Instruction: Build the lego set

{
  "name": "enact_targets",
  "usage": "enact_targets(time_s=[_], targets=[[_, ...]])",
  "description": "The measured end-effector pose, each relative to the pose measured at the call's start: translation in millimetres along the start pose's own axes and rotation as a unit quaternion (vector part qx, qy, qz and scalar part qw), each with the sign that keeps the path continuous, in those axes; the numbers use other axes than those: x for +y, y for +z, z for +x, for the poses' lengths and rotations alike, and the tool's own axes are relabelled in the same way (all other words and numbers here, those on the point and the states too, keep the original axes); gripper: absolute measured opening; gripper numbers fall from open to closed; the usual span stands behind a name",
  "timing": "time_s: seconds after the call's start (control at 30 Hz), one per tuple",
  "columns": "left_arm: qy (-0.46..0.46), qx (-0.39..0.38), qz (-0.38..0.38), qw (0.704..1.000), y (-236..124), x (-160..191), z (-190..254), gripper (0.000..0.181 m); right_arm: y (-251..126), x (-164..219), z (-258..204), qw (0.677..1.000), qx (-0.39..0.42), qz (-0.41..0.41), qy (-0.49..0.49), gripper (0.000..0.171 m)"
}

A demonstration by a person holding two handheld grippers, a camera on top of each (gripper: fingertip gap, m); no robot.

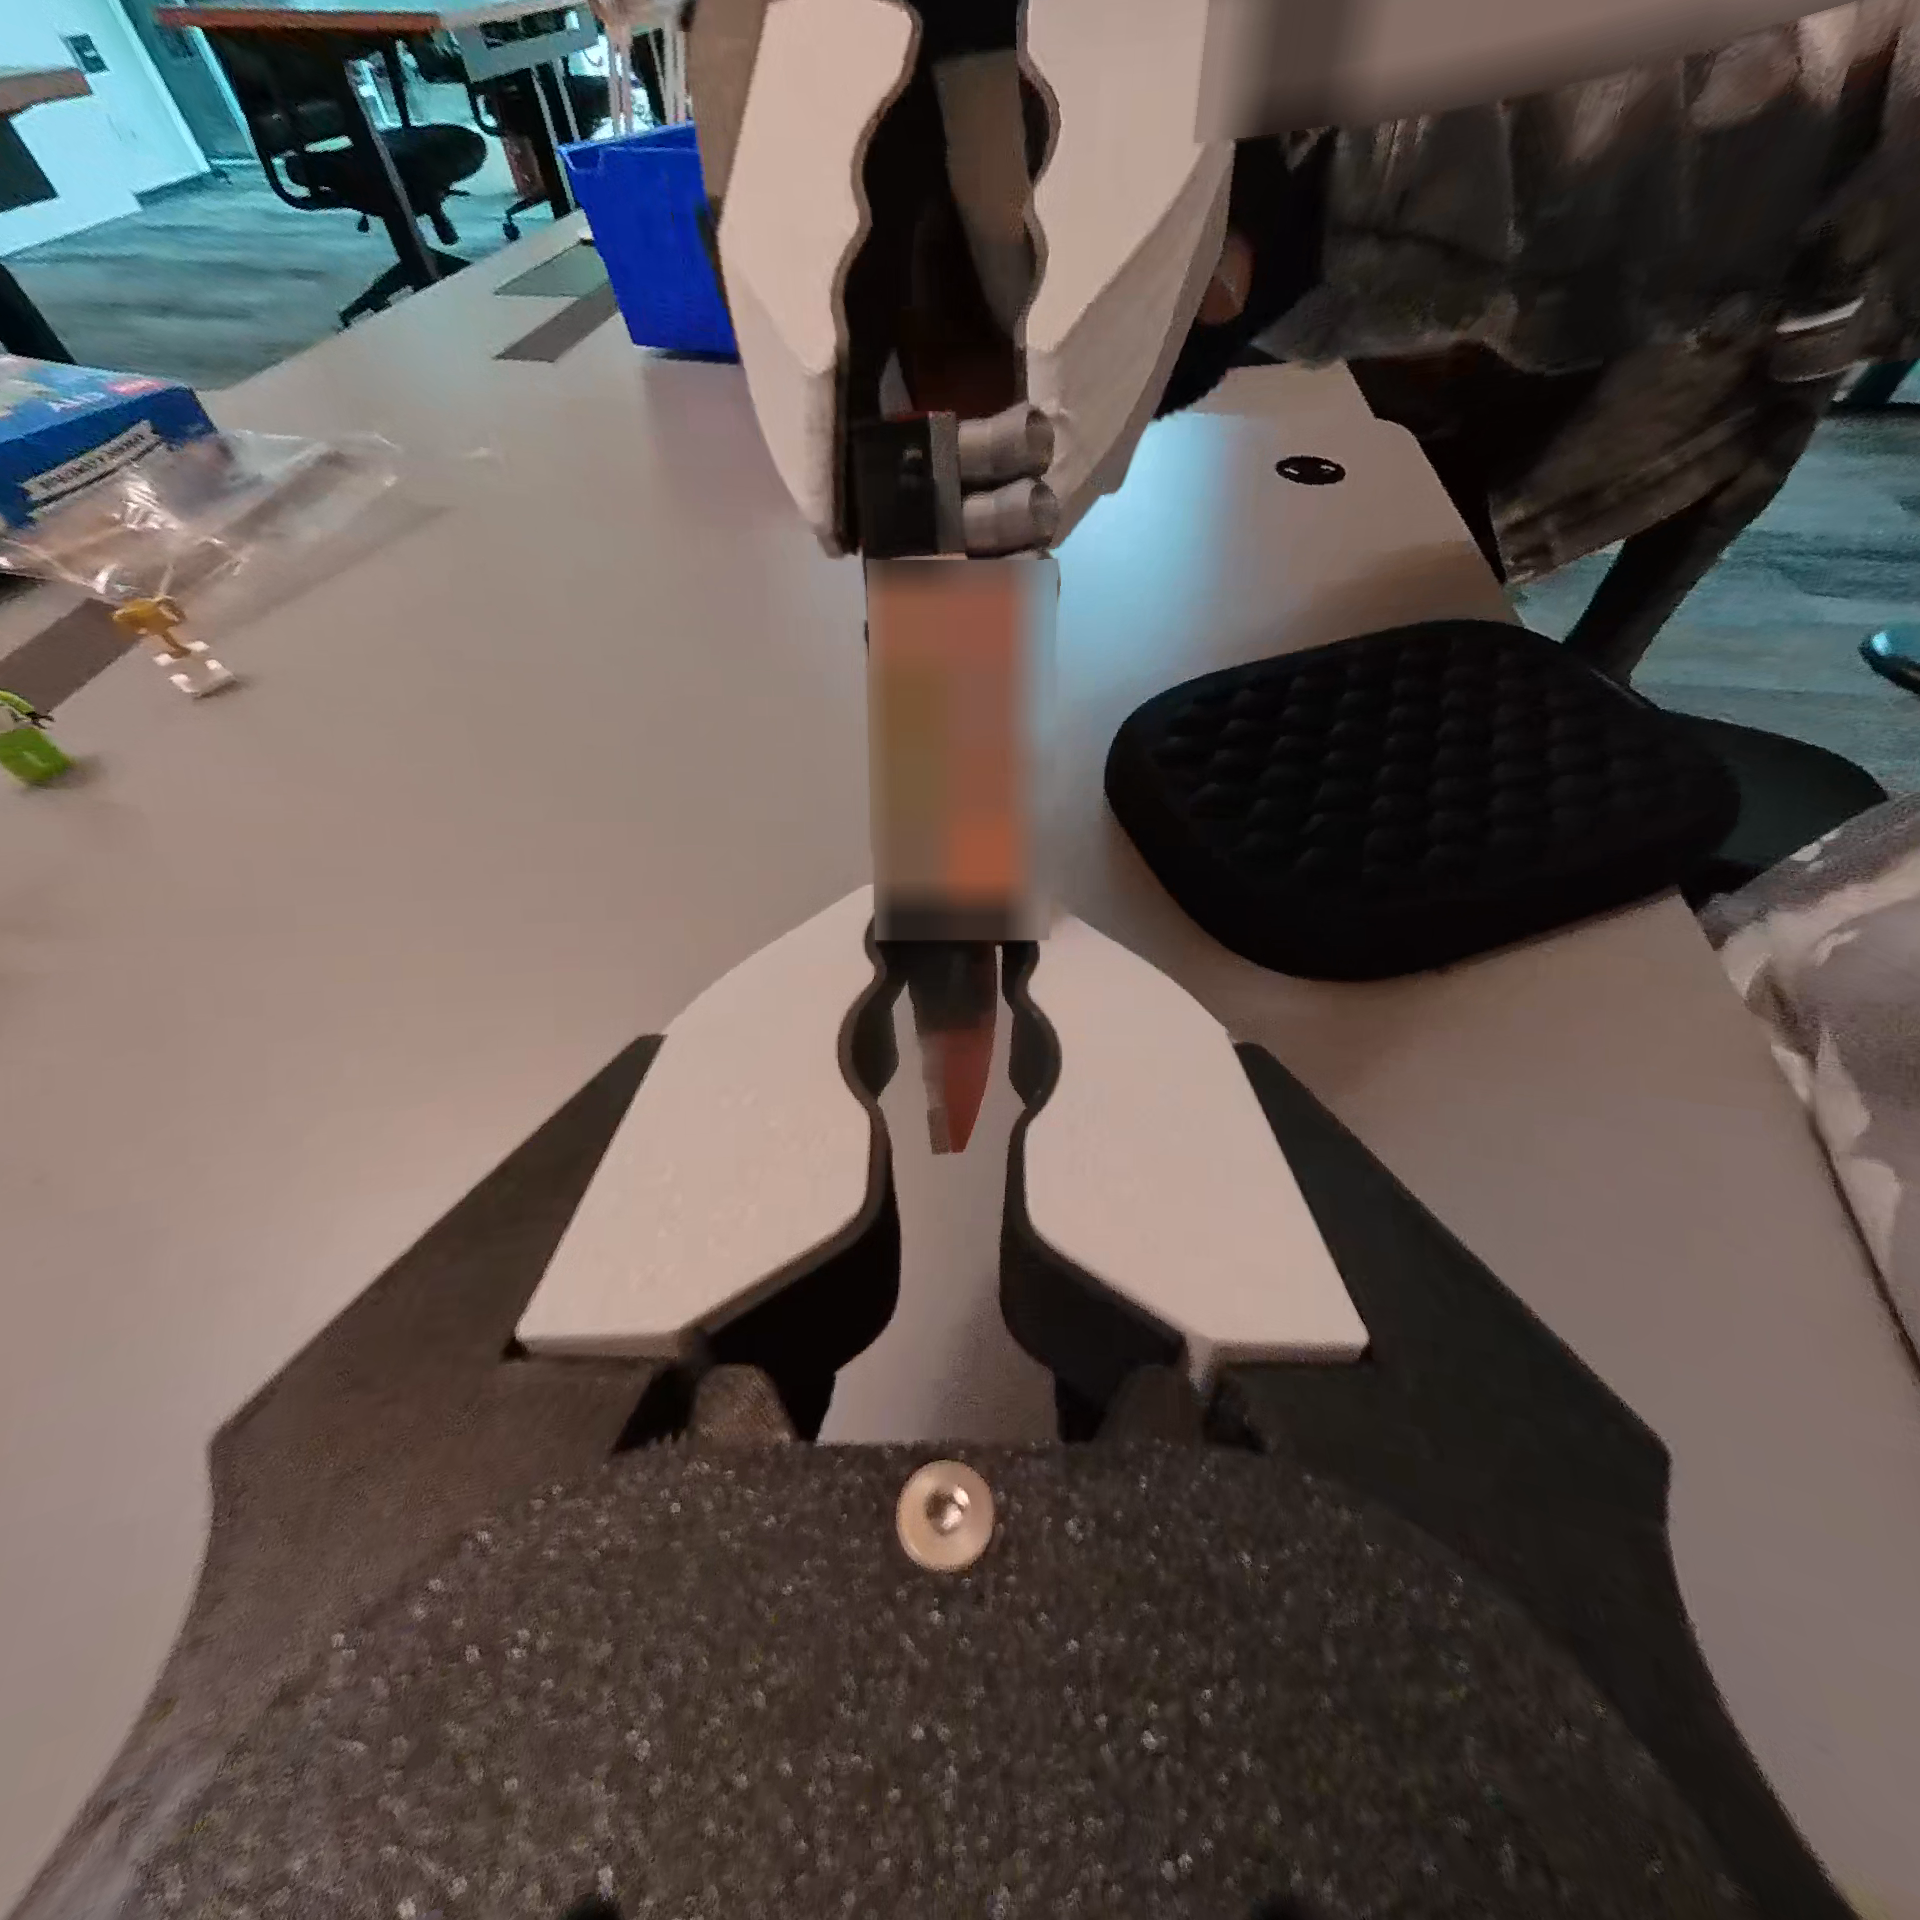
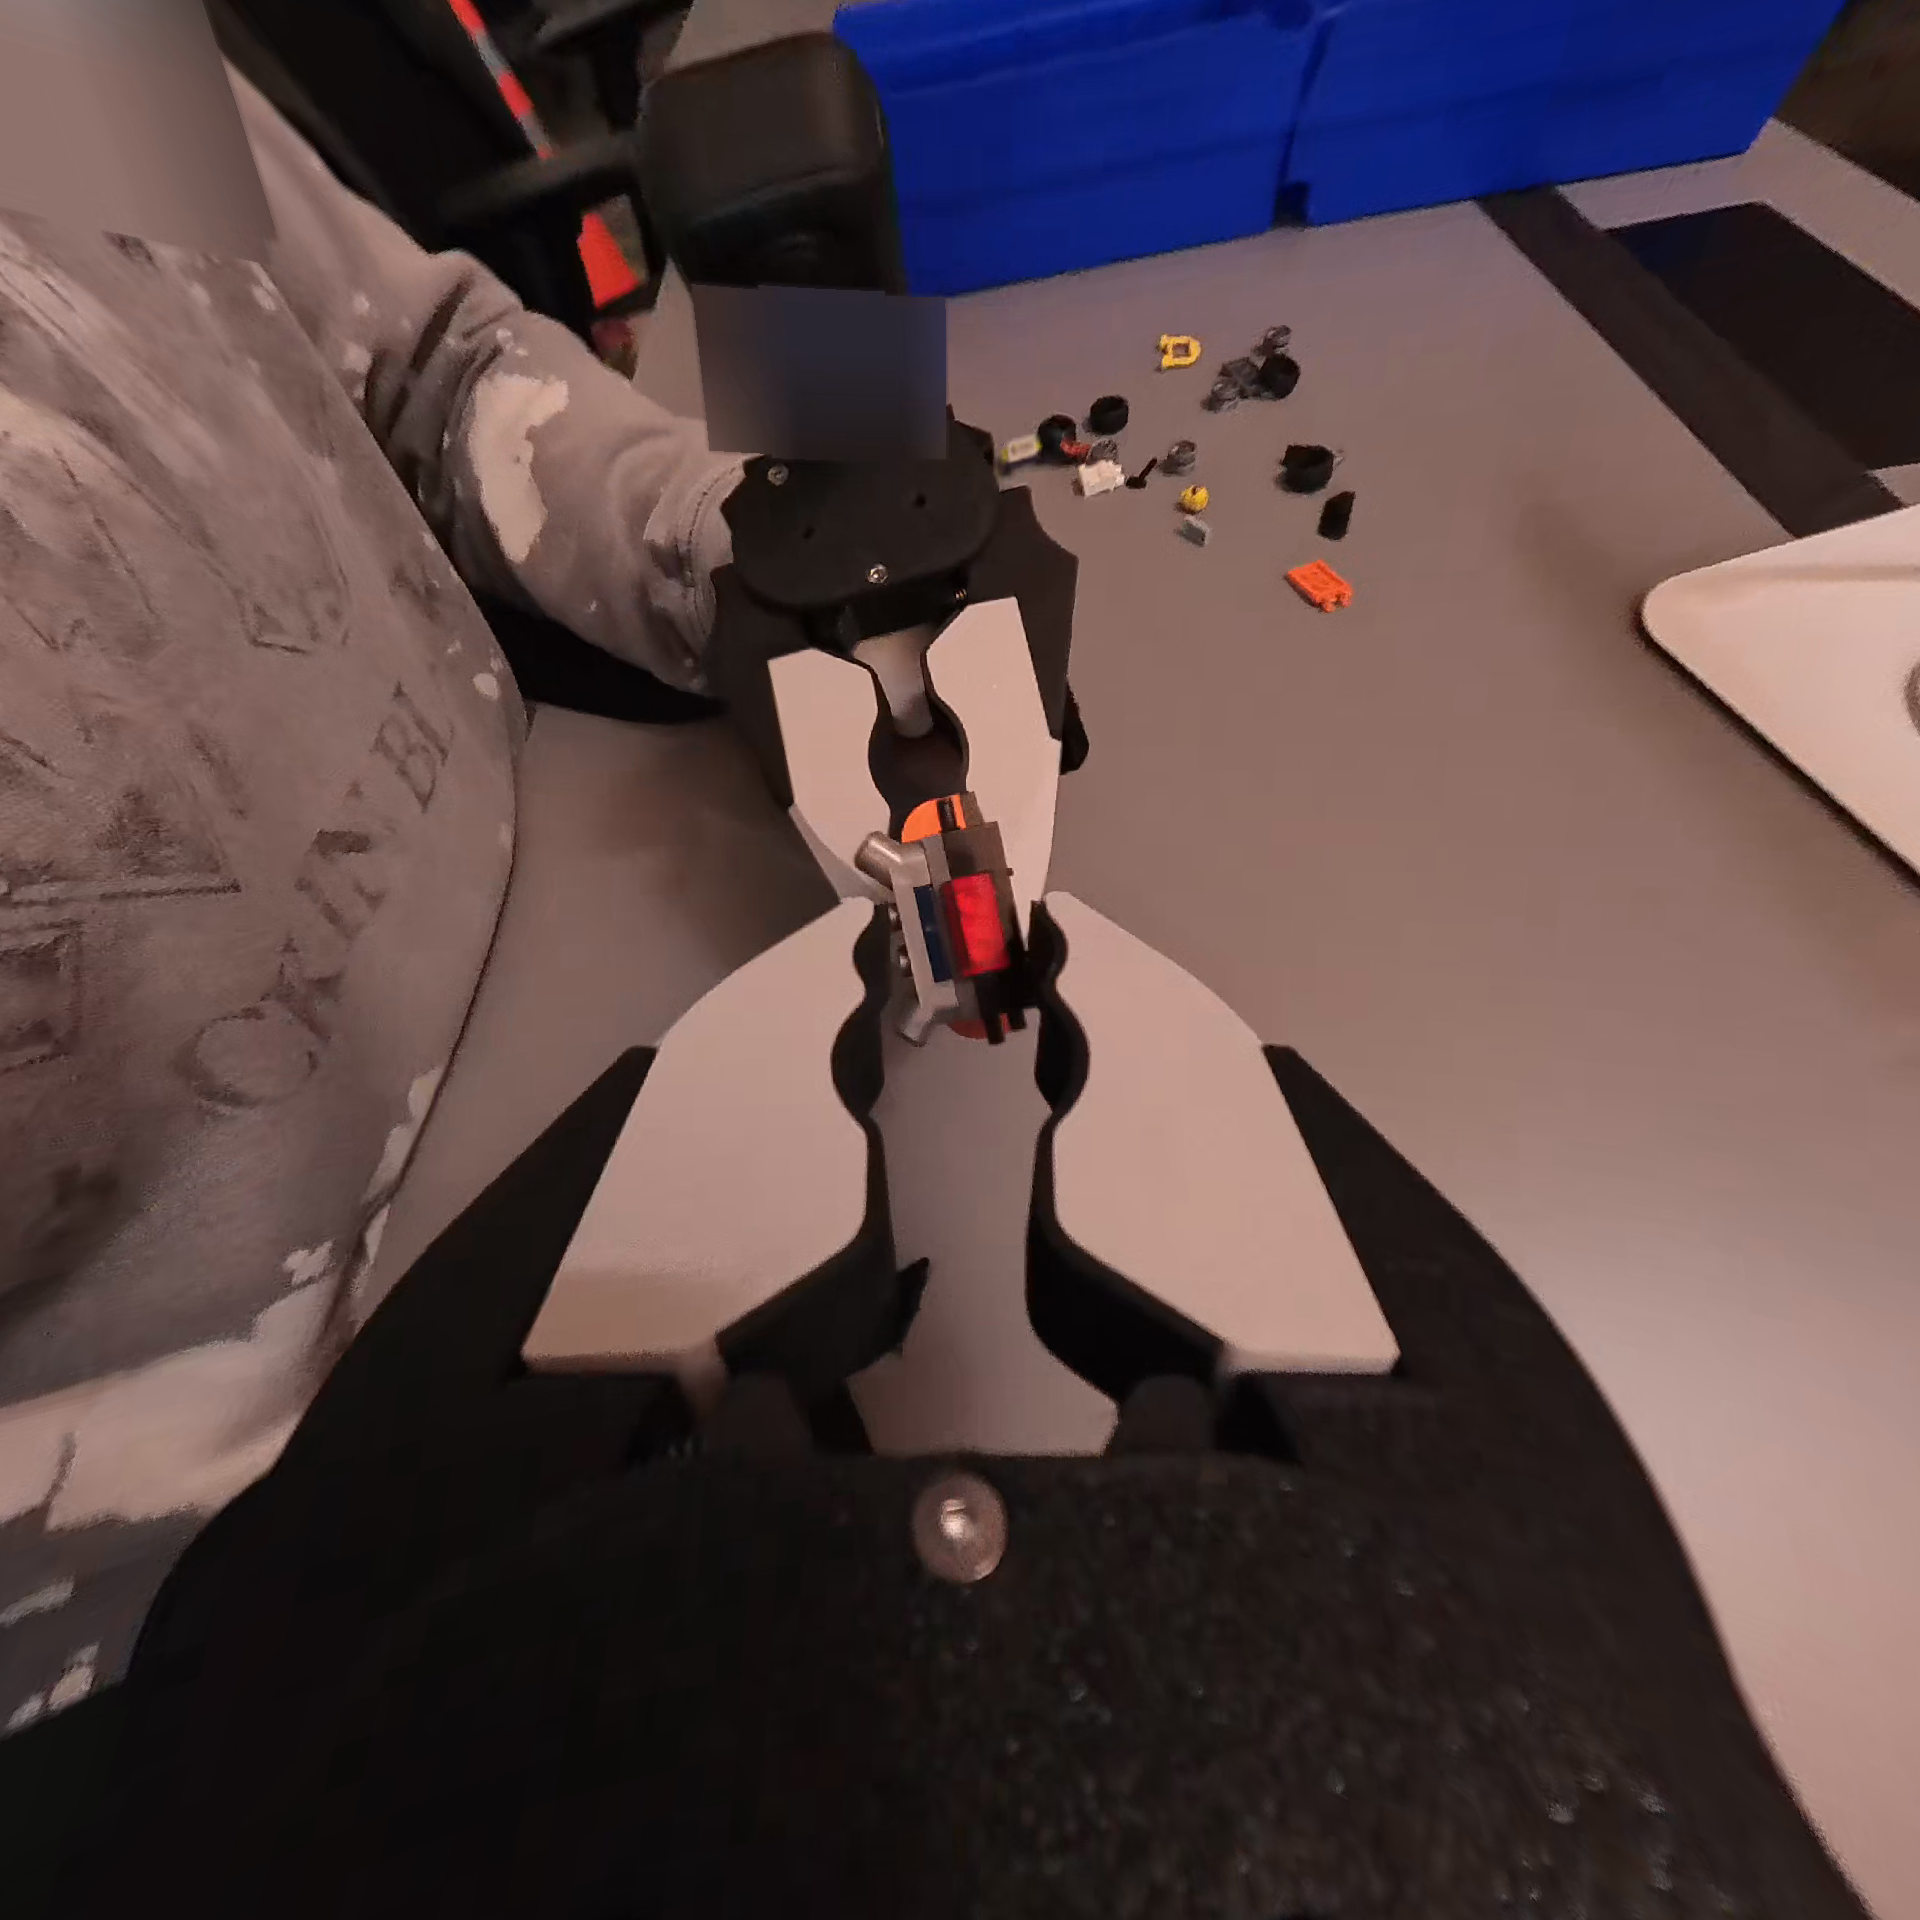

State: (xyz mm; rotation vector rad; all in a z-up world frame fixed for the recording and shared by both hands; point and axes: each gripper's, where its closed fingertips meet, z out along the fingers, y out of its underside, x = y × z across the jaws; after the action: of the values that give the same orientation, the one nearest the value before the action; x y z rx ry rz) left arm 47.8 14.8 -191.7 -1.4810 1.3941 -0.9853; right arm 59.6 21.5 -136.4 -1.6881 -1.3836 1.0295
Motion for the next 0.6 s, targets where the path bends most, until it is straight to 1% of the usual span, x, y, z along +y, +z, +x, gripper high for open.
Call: enact_targets(time_s=[0.07,0.13,0.17,0.2,0.27,0.3,0.33,0.43,0.47,0.53,0.6], targets=[[-0.014,0.020,0.013,1.000,-1.3,-3.7,4.4,0.017,-2.1,-0.4,-2.0,0.999,0.010,0.030,0.024,0.024],[-0.045,0.038,0.056,0.997,-5.9,-15.5,4.8,0.020,-6.8,-8.5,0.2,0.993,0.016,0.084,0.086,0.023],[-0.052,0.034,0.081,0.995,-10.3,-22.7,0.9,0.023,-10.3,-13.0,3.0,0.985,0.016,0.117,0.125,0.022],[-0.049,0.014,0.098,0.994,-14.6,-27.9,-6.2,0.031,-14.7,-17.8,7.0,0.973,0.016,0.154,0.169,0.022],[-0.012,-0.034,0.100,0.994,-21.3,-30.1,-19.5,0.042,-27.1,-31.5,16.2,0.932,0.001,0.249,0.264,0.022],[0.012,-0.059,0.102,0.993,-24.5,-31.2,-25.3,0.044,-33.7,-38.0,19.7,0.906,-0.013,0.295,0.303,0.022],[0.033,-0.085,0.110,0.990,-28.0,-34.0,-30.5,0.044,-36.2,-39.8,24.3,0.885,-0.013,0.323,0.335,0.022],[0.085,-0.168,0.129,0.974,-40.0,-44.7,-44.4,0.041,-24.9,-34.8,30.1,0.858,0.011,0.348,0.377,0.022],[0.107,-0.191,0.128,0.967,-43.4,-47.2,-47.2,0.039,-21.0,-35.0,29.9,0.844,0.005,0.361,0.396,0.022],[0.149,-0.222,0.126,0.955,-49.5,-51.5,-48.9,0.038,-16.1,-33.7,32.3,0.817,0.002,0.389,0.426,0.022],[0.182,-0.245,0.114,0.945,-54.1,-52.4,-51.1,0.037,-12.8,-30.1,34.9,0.802,0.002,0.402,0.441,0.022]])
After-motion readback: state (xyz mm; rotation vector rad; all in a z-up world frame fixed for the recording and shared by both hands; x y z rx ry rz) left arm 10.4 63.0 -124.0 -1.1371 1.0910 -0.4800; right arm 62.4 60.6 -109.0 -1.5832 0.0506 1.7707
